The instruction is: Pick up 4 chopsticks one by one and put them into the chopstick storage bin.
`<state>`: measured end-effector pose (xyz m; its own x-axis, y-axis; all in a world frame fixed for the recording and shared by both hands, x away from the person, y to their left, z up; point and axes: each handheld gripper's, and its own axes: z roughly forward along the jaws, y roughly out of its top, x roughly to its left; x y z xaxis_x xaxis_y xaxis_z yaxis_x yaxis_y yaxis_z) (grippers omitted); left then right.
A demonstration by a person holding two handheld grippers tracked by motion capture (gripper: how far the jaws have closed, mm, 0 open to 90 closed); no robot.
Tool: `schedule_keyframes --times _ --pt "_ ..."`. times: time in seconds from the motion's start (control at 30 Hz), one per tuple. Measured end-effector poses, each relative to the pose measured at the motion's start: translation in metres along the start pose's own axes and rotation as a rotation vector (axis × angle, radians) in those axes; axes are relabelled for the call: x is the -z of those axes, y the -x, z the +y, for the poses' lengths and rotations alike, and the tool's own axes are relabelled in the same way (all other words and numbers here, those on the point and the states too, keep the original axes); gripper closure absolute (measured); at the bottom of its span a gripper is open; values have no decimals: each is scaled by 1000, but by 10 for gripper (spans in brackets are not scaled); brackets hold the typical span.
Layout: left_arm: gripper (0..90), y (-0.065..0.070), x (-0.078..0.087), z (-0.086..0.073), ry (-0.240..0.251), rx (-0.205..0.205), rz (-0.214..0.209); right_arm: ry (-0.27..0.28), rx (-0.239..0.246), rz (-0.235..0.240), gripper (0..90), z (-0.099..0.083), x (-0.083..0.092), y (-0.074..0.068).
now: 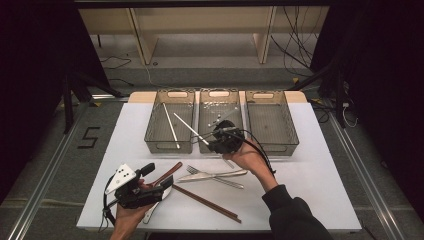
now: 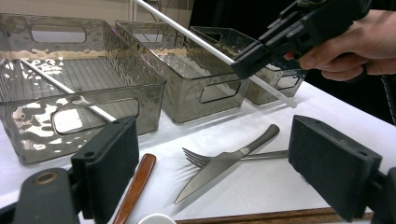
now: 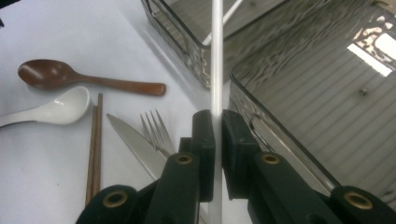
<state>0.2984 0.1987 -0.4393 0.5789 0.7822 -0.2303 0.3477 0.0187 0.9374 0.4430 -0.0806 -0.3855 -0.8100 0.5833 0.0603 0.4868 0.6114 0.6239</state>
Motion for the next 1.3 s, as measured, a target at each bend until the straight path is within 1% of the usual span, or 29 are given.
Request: schedule_keyframes --times 0.03,0.13,0.17,0.2,0.23,0.3,0.33,0.37,0.4,0.5,0.6,0.7,0.73,0.93,1.0,1.03,1.13,1.3 --pt "160 0 0 0 0 0 0 0 -3 0 850 2 -1 -1" --pt "160 0 0 0 0 1 0 9 8 2 850 8 -5 -1" --pt "160 0 0 0 1 1 0 14 0 3 850 10 -6 -2" --pt "160 0 0 0 1 1 -1 14 6 0 850 12 -7 -2" --pt "160 0 0 0 1 1 -1 11 -8 -1 850 13 -8 -3" --pt "160 0 1 0 1 1 0 28 -13 0 850 17 -10 -3" --pt "160 0 1 0 1 1 0 36 -6 1 850 19 -11 -2" --pt "160 0 1 0 1 0 0 36 -17 -3 850 20 -11 -3" --pt "160 0 1 0 1 0 0 43 -13 -2 850 22 -12 -2" --pt "160 0 1 0 1 1 -1 58 -22 -5 850 26 -13 -1" --pt "160 0 1 0 0 -1 -2 72 -50 -2 849 28 -15 1" --pt "160 0 1 0 2 1 -2 78 -66 -5 849 30 -18 3" --pt "160 0 1 0 2 1 -2 80 -83 0 849 31 -18 2" --pt "160 0 1 0 2 0 -2 93 -92 -13 849 40 -21 6" --pt "160 0 1 1 2 -2 -2 98 -107 -12 849 43 -22 6" --pt "160 0 1 1 4 -1 -2 100 -104 -12 849 44 -23 7" --pt "160 0 1 1 2 -4 -4 108 -121 -10 849 48 -24 7" --pt "160 0 1 1 2 -3 -6 112 -129 -10 848 54 -30 9"
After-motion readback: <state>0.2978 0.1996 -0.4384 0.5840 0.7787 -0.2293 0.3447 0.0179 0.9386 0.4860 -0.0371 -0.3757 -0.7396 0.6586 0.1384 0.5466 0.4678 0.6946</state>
